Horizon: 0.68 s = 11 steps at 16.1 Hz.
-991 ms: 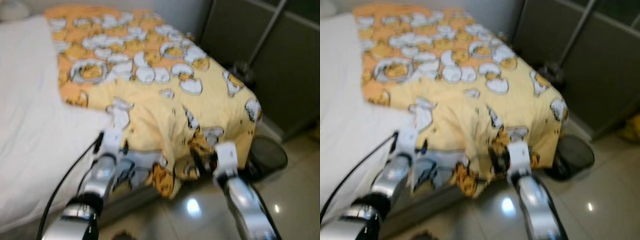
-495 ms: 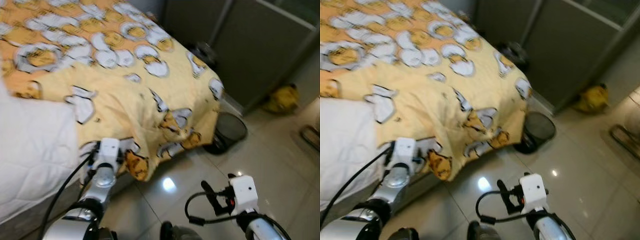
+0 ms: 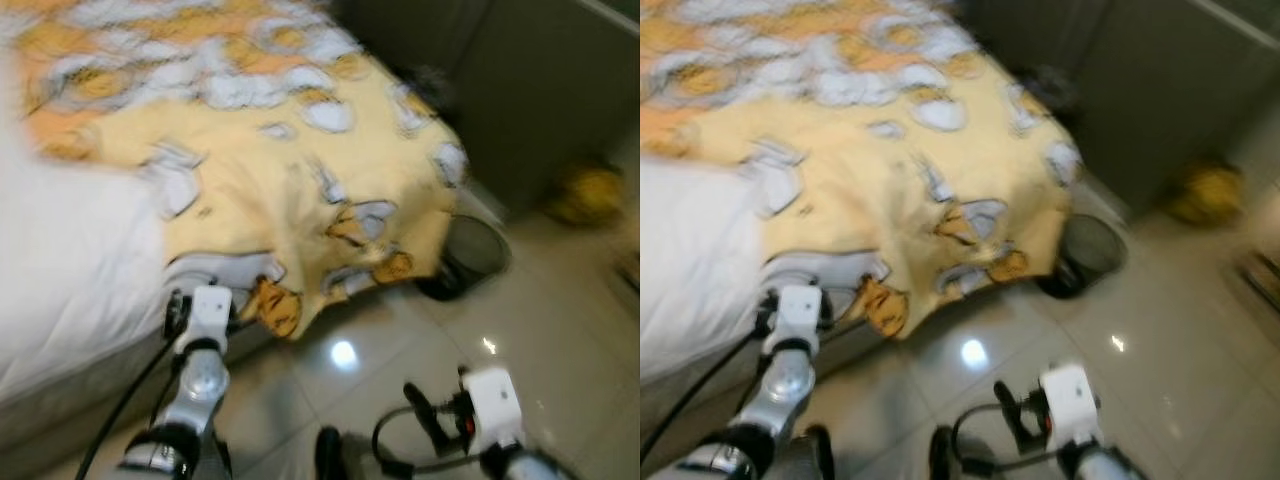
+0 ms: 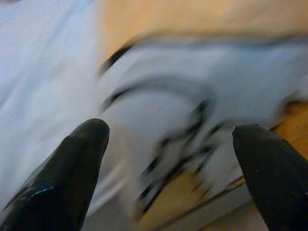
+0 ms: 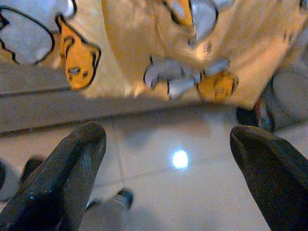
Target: Clean up the room
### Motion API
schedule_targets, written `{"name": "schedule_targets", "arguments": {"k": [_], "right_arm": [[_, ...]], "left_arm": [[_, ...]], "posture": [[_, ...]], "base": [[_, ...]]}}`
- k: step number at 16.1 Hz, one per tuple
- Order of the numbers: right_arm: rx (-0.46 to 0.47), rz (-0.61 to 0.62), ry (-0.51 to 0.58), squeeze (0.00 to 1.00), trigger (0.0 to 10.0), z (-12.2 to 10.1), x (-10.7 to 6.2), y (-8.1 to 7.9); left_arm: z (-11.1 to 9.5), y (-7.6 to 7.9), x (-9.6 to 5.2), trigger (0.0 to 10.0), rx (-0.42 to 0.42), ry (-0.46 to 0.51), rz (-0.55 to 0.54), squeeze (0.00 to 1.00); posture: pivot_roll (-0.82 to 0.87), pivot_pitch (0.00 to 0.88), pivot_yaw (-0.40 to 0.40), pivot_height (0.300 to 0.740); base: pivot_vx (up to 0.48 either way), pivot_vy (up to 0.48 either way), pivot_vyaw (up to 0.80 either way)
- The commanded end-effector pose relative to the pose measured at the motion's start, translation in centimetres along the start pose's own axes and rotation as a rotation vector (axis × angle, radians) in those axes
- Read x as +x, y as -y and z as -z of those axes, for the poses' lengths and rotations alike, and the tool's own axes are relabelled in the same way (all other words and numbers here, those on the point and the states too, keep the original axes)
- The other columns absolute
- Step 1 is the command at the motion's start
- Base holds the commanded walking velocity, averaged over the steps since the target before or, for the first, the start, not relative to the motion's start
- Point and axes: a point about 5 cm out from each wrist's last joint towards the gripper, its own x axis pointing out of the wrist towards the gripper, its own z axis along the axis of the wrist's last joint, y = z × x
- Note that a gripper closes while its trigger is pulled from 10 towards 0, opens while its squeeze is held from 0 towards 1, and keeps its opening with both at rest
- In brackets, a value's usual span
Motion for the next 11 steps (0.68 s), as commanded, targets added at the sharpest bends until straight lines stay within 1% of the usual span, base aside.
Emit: {"name": "schedule_targets", "arguments": {"k": [1, 2, 3, 5, 7, 8, 10, 11], "right_arm": [[0.013, 0.003, -0.035, 0.00, 10.0, 0.7, -0.5, 0.0], [0.009, 0.000, -0.037, 0.00, 10.0, 0.6, -0.5, 0.0], [0.007, -0.001, -0.037, 0.00, 10.0, 0.5, -0.6, 0.0], [0.000, -0.009, -0.043, 0.00, 10.0, 0.4, -0.7, 0.0], [0.000, -0.019, -0.047, 0.00, 10.0, 0.5, -0.9, -0.4], [0.000, -0.022, -0.049, 0.00, 10.0, 0.5, -1.0, -0.5], [0.005, -0.020, -0.059, 0.00, 10.0, 0.6, -1.5, -0.8], [0.008, -0.011, -0.080, 0.00, 10.0, 1.0, -2.3, -0.8]], "left_arm": [[0.8, -0.7, 0.0, 10.0, -0.006, -0.061, -0.070, 0.00], [0.7, -1.2, 0.3, 10.0, -0.036, -0.071, -0.100, 0.00], [0.1, -1.3, 0.7, 10.0, -0.044, -0.059, -0.113, 0.00], [-1.3, -0.9, 1.6, 10.0, -0.098, -0.043, -0.076, 0.00], [-3.4, -0.6, 2.8, 10.0, -0.133, -0.020, -0.043, 0.00], [-4.0, -0.6, 3.1, 10.0, -0.132, -0.017, -0.041, 0.00], [-4.5, -0.3, 3.5, 10.0, -0.131, -0.032, -0.019, 0.00], [-4.2, -0.7, 3.7, 10.0, -0.074, -0.068, -0.045, 0.00]], "posture": [[-0.13, 0.181, -0.190, 0.740], [-0.14, 0.179, -0.193, 0.740], [-0.14, 0.179, -0.198, 0.740], [-0.14, 0.182, -0.202, 0.740], [-0.15, 0.197, -0.200, 0.740], [-0.16, 0.200, -0.199, 0.740], [-0.18, 0.212, -0.193, 0.740], [-0.21, 0.222, -0.190, 0.740]], "base": [[0.000, 0.000, 0.00], [0.000, 0.000, 0.00], [0.000, 0.000, 0.00], [0.000, 0.000, 0.00], [0.000, 0.000, 0.00], [0.000, 0.000, 0.00], [0.000, 0.000, 0.00], [0.000, 0.000, 0.00]]}}
